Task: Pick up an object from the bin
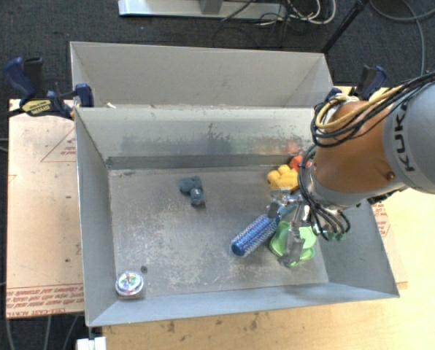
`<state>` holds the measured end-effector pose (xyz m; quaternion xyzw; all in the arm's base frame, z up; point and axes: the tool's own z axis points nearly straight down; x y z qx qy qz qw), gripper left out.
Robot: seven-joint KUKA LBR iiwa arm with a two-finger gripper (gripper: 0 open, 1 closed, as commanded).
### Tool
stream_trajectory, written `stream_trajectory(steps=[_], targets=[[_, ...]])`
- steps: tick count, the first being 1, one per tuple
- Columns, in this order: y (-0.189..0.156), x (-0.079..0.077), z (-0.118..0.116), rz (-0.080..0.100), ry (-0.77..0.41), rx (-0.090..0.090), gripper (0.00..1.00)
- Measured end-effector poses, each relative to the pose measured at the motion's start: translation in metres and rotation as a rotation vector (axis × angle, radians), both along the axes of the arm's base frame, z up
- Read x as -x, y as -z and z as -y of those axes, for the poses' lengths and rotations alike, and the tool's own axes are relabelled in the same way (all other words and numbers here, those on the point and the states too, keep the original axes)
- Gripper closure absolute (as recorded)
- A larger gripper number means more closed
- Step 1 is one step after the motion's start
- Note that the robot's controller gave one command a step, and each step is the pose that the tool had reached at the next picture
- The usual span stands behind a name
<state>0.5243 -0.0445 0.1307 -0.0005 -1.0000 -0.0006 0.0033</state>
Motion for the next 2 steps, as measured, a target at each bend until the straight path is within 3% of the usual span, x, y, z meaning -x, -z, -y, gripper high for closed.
stream_trajectory(steps=[1,2], targets=[[0.062,-0.032,-0.025,0.006,-0.163,-0.002,0.00],[0.030,-0.035,-0.030,0.012,-0.312,-0.001,0.00]])
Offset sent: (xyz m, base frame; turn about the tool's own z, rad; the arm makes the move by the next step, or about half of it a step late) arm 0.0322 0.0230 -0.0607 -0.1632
